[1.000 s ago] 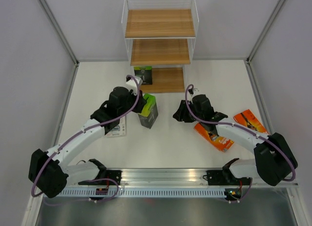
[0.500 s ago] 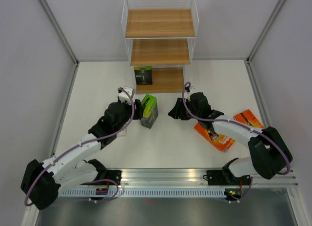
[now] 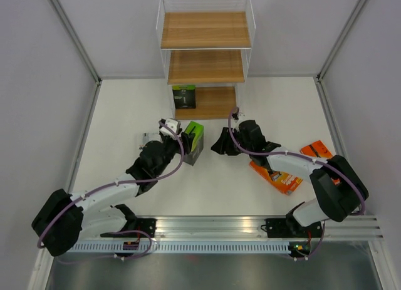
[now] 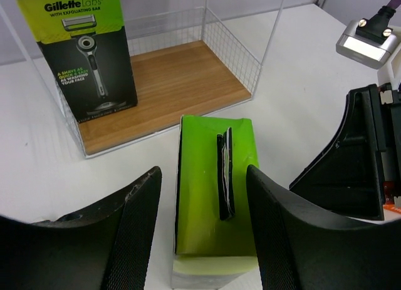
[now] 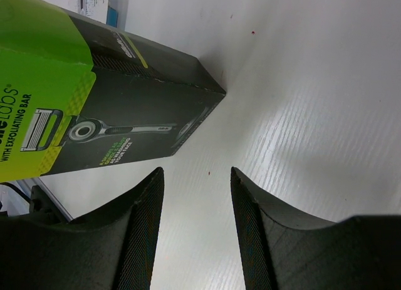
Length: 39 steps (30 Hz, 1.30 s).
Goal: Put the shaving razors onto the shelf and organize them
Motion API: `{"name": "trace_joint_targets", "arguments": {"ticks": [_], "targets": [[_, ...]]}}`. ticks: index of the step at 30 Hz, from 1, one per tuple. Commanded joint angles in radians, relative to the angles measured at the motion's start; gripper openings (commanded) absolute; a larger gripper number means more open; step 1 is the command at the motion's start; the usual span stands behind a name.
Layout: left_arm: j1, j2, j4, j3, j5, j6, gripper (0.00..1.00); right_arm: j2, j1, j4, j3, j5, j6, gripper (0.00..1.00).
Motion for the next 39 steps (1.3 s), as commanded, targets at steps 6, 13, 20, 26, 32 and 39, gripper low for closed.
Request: {"name": "trace_joint_targets", "arguments": {"ticks": [6, 13, 20, 26, 32, 39], "targets": [[-0.006, 0.115, 0.148, 0.066, -0.015, 0.066, 0.49, 0.044, 0.015, 0.073, 0.04, -0.026, 0.027, 0.53], [-0.005, 0.158, 0.191, 0.072, -0.01, 0.064, 0.02, 0.019, 0.015, 0.014, 0.043, 0.01, -0.005, 0.53], [0.014, 0.2, 0.267, 0.135, 0.013, 0.103, 0.02, -0.025, 0.007, -0.063, 0.049, 0.086, -0.022, 0.53], [0.041, 0.259, 0.268, 0.255, 0.062, 0.144, 0.02, -0.125, -0.017, -0.132, 0.036, 0.214, -0.045, 0.51], [0.066, 0.356, 0.271, 0.361, 0.108, 0.147, 0.02, -0.18, -0.046, -0.158, 0.005, 0.279, -0.077, 0.51], [0.096, 0.505, 0.31, 0.517, 0.131, 0.16, 0.02, -0.153, -0.063, -0.112, -0.024, 0.253, -0.077, 0.51]]}}
